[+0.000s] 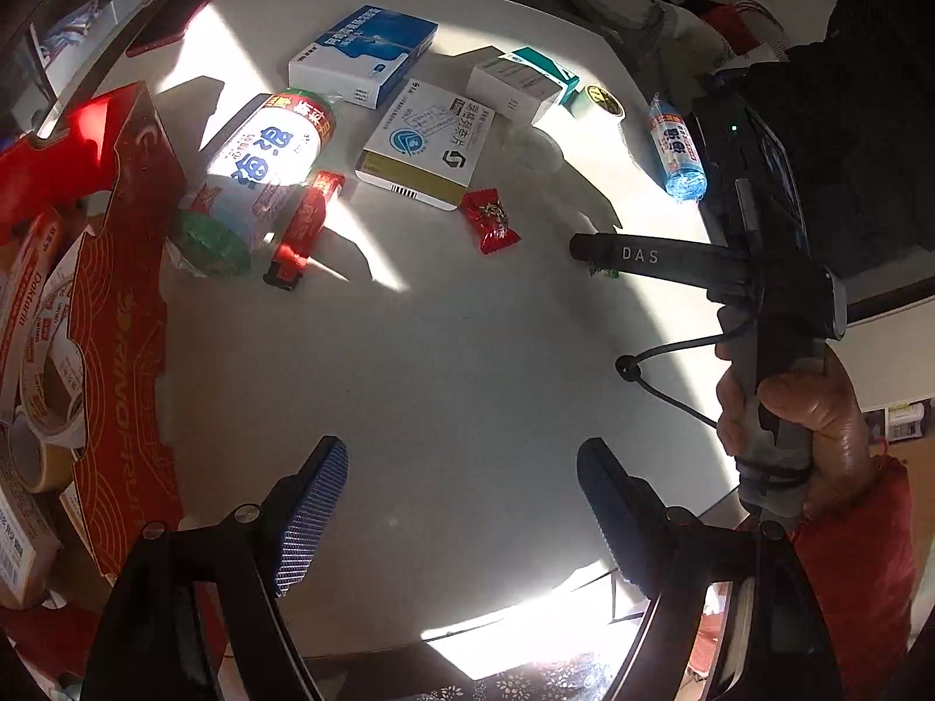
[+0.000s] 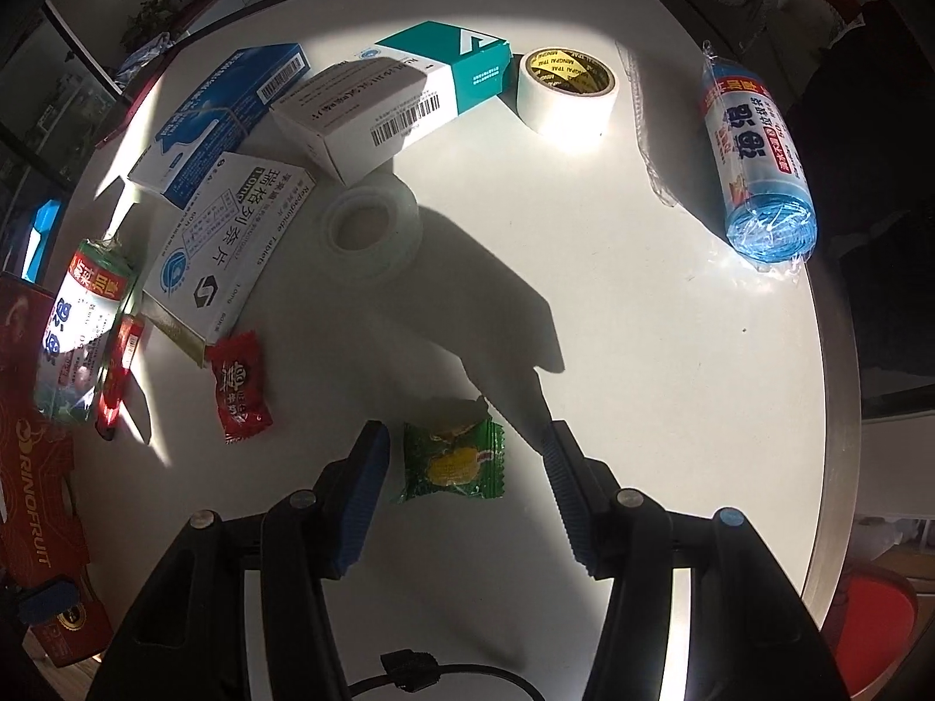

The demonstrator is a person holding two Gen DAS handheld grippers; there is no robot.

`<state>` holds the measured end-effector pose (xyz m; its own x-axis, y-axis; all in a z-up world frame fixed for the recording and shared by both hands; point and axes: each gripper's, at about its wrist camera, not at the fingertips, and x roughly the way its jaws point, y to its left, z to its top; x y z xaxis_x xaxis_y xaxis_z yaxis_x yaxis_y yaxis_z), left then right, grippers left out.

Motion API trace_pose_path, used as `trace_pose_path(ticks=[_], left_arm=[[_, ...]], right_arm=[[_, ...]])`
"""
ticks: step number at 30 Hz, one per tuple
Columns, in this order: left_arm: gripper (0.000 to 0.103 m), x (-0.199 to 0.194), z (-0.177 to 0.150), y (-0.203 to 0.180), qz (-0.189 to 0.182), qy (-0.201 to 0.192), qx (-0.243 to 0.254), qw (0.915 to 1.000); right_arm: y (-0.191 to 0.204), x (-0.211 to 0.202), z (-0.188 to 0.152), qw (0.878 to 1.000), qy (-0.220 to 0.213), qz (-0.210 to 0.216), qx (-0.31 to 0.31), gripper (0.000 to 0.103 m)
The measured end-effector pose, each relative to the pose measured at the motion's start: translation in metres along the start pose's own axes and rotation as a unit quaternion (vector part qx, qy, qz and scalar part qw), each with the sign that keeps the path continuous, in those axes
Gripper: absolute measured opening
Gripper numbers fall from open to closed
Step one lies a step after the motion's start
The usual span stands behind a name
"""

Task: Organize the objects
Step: 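Grasp the red candy with left gripper while right grips the green candy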

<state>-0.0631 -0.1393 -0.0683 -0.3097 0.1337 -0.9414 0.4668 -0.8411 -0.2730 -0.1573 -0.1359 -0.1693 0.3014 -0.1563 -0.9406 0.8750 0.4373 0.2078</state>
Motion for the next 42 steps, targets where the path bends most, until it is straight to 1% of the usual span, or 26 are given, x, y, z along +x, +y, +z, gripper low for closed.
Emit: trace_pose_path(ticks=[4,6,8,10,12,13,14,20,21,29,33,35,38,42], left_arm=[[0.085,0.018,0.033,-0.002,0.019,0.005,-0.027,0.9994],[0.085,0.030,0.047,0.003,0.022,0.015,-0.054,0.9982],[0.085,0.039,0.056,0.010,0.026,0.019,-0.087,0.9957],[0.085,0.046,0.060,0.013,0.032,0.023,-0.105,0.9937],[0.085,0.050,0.062,0.015,0.042,0.021,-0.115,0.9923],[0.085,0.052,0.062,0.015,0.048,0.020,-0.114,0.9921],[0.085,0.053,0.062,0.015,0.052,0.021,-0.114,0.9919],[0.085,0.065,0.067,0.018,0.054,0.033,-0.134,0.9889],[0.085,0.068,0.068,0.016,0.046,0.034,-0.145,0.9878],[0.085,0.087,0.088,-0.002,0.051,0.036,-0.143,0.9878],[0.086,0.092,0.094,-0.012,0.070,0.024,-0.145,0.9867],[0.086,0.094,0.095,-0.017,0.085,0.019,-0.147,0.9853],[0.086,0.097,0.095,-0.024,0.111,0.008,-0.163,0.9803],[0.086,0.106,0.097,-0.037,0.160,0.000,-0.172,0.9720]], right_arm=[[-0.002,0.001,0.002,1.000,0.005,-0.004,0.015,0.054],[-0.004,0.001,0.002,1.000,0.005,-0.004,0.021,0.054],[-0.006,0.000,0.002,1.000,0.006,-0.007,0.025,0.052],[-0.005,0.000,0.002,1.000,0.006,-0.019,0.024,0.044],[-0.007,0.000,0.003,0.999,0.007,-0.020,0.027,0.040],[-0.007,-0.001,0.003,0.999,0.006,-0.019,0.026,0.034],[-0.007,-0.001,0.004,1.000,0.006,-0.018,0.025,0.032],[-0.010,-0.002,0.001,1.000,0.003,-0.016,0.025,0.031],[-0.011,-0.003,0.001,0.999,0.004,-0.017,0.027,0.030],[-0.026,-0.005,-0.004,0.999,0.003,-0.011,0.042,0.030],[-0.030,-0.006,-0.006,0.999,0.001,-0.007,0.044,0.030],[-0.030,-0.006,-0.006,0.999,0.000,-0.007,0.042,0.030],[-0.031,-0.006,-0.006,0.999,-0.001,-0.007,0.042,0.030],[-0.033,-0.007,-0.006,0.999,-0.002,-0.003,0.045,0.030]])
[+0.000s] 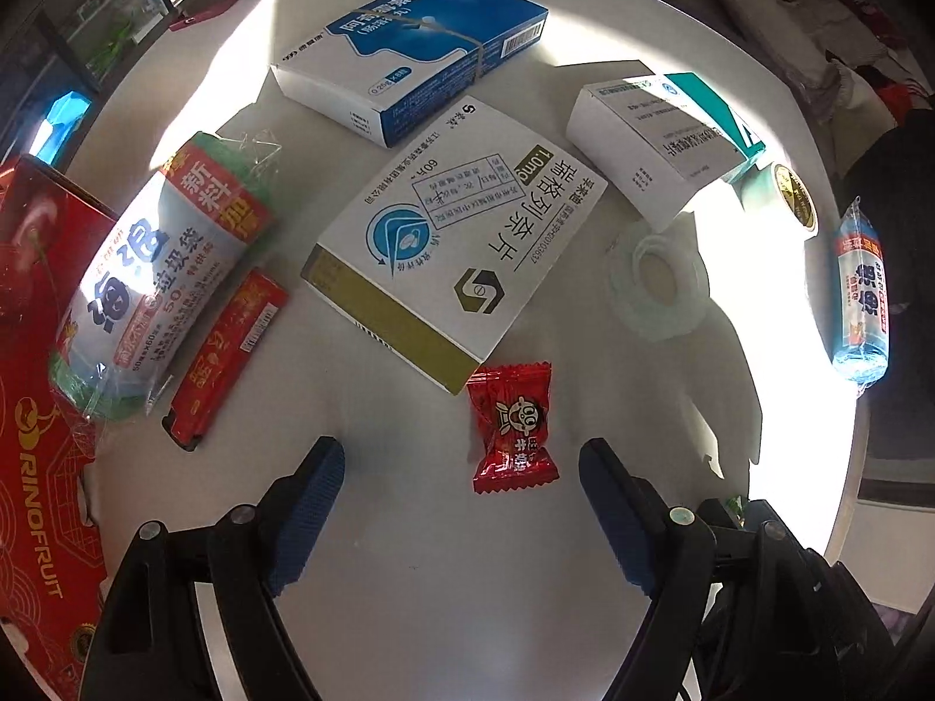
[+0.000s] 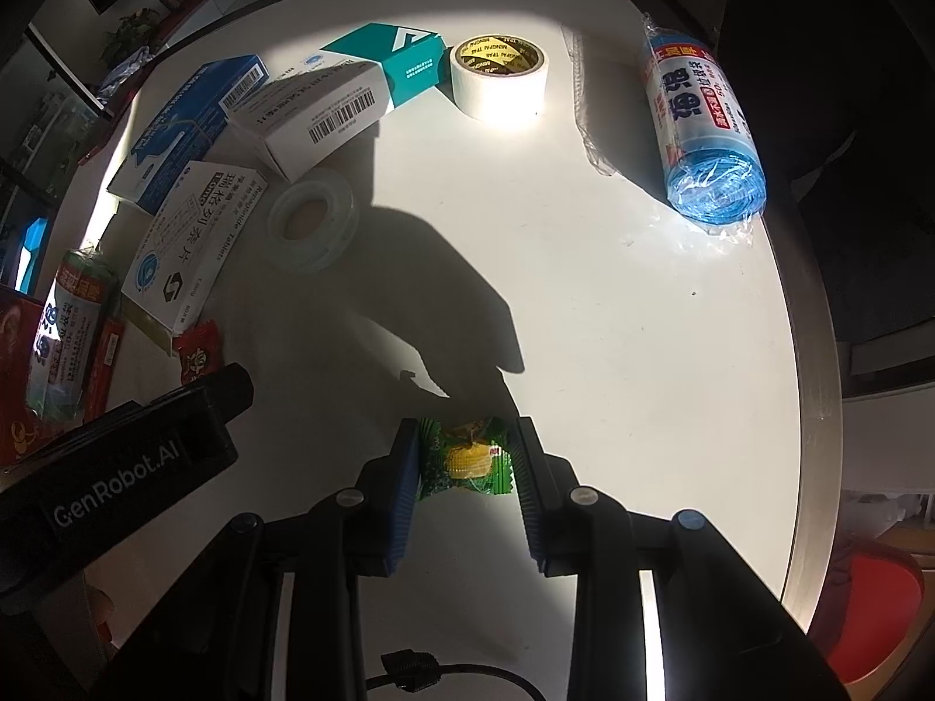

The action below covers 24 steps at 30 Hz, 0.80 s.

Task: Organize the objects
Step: 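Grasp the red candy with left gripper while right grips the green candy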

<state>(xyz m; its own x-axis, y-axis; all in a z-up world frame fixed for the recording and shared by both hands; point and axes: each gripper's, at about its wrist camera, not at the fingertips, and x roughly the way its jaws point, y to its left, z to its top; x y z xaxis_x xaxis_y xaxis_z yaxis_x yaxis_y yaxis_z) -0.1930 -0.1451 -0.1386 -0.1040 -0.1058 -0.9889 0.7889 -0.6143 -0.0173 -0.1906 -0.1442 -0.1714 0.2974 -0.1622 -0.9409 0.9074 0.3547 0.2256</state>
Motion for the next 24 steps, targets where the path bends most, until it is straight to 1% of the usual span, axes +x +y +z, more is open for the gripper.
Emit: trace_pose_path(ticks=[3,6,8,10,11,12,13,14,17,18,20,21,24], left_arm=[[0.086,0.002,-0.001,-0.013,0.025,-0.013,0.008,0.9996],[0.086,0.002,-0.003,-0.021,0.026,-0.026,0.016,0.9992],[0.084,0.002,-0.002,-0.023,0.025,-0.026,0.018,0.9992],[0.076,-0.001,-0.002,-0.025,0.024,-0.032,0.024,0.9989],[0.068,-0.002,-0.003,-0.025,0.022,-0.038,0.028,0.9987],[0.055,-0.004,-0.003,-0.025,0.022,-0.043,0.031,0.9983],[0.045,-0.006,-0.004,-0.025,0.019,-0.049,0.037,0.9980],[0.028,-0.007,-0.004,-0.025,0.017,-0.051,0.042,0.9977],[0.024,-0.007,-0.004,-0.023,0.011,-0.049,0.049,0.9975],[0.024,-0.008,-0.005,-0.023,0.011,-0.050,0.060,0.9969],[0.022,-0.008,-0.006,-0.021,0.005,-0.052,0.064,0.9966],[0.020,-0.008,-0.006,-0.019,0.001,-0.052,0.066,0.9965],[0.018,-0.009,-0.006,-0.013,-0.019,-0.048,0.062,0.9967]], right_arm=[[-0.002,0.000,0.000,1.000,0.002,0.001,0.002,0.030],[-0.004,0.000,0.000,1.000,0.003,0.003,0.006,0.030],[-0.004,0.000,0.001,1.000,0.002,0.001,0.006,0.030],[-0.003,0.000,0.000,1.000,0.001,-0.002,0.005,0.030],[-0.003,-0.001,0.000,1.000,0.000,-0.003,0.006,0.030],[-0.003,-0.001,0.000,1.000,-0.001,-0.004,0.008,0.030],[-0.003,-0.001,0.000,1.000,-0.001,-0.005,0.010,0.031],[-0.003,-0.001,0.000,1.000,-0.002,-0.006,0.011,0.031],[-0.003,-0.001,0.000,1.000,-0.004,-0.009,0.016,0.031],[-0.004,-0.001,0.000,1.000,-0.006,-0.009,0.021,0.031],[-0.006,-0.001,-0.001,0.999,-0.008,-0.006,0.031,0.031],[-0.007,-0.002,-0.001,0.999,-0.009,-0.003,0.036,0.030],[-0.012,-0.002,-0.002,0.999,-0.010,0.004,0.052,0.030]])
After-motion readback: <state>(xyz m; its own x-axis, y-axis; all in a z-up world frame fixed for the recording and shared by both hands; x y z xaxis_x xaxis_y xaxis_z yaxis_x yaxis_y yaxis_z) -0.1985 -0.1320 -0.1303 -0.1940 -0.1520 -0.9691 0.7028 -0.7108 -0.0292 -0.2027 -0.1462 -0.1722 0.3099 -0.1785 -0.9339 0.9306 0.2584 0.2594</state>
